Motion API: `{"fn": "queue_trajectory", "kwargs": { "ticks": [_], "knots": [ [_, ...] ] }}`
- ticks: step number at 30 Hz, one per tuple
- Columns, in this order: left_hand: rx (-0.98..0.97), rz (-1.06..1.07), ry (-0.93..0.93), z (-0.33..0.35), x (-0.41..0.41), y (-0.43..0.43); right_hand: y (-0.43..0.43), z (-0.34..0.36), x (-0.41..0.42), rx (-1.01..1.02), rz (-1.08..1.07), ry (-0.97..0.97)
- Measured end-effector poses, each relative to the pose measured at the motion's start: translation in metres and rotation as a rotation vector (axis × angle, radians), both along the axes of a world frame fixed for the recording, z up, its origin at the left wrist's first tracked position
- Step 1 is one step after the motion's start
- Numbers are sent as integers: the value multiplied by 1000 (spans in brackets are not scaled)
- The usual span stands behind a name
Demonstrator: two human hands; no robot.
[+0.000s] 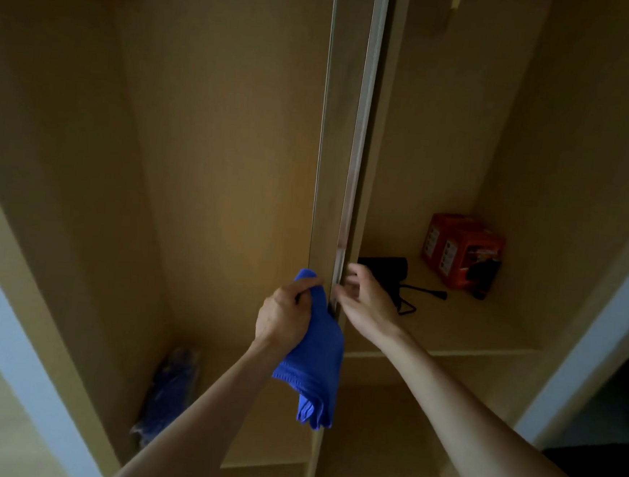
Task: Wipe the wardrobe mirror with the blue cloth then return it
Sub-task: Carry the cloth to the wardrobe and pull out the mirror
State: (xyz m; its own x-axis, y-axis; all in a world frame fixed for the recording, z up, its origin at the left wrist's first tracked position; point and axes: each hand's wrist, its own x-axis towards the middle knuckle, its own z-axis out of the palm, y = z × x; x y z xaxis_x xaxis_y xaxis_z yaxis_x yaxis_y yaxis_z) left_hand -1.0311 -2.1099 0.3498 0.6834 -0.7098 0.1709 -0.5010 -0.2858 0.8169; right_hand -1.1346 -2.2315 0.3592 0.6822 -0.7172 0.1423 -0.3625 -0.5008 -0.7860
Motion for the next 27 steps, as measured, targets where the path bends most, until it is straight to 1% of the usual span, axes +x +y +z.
{"fn": "queue_trajectory", "kwargs": {
  "ticks": [10,15,17,22,27],
  "knots": [
    [58,-39,-104,22,-5,-18,4,15,14,30,-29,2],
    [39,-51,-73,22,-10,-16,5,16,12,99,-48,3],
    [16,-54,-60,23,-11,-14,8,16,11,80,-83,20],
    [-22,-84,-25,15,-17,0,22,5,3,-80,-179,37],
    [-31,-146,-30,5,-18,17,39,-1,-11,-78,-220,28]
  ]
}}
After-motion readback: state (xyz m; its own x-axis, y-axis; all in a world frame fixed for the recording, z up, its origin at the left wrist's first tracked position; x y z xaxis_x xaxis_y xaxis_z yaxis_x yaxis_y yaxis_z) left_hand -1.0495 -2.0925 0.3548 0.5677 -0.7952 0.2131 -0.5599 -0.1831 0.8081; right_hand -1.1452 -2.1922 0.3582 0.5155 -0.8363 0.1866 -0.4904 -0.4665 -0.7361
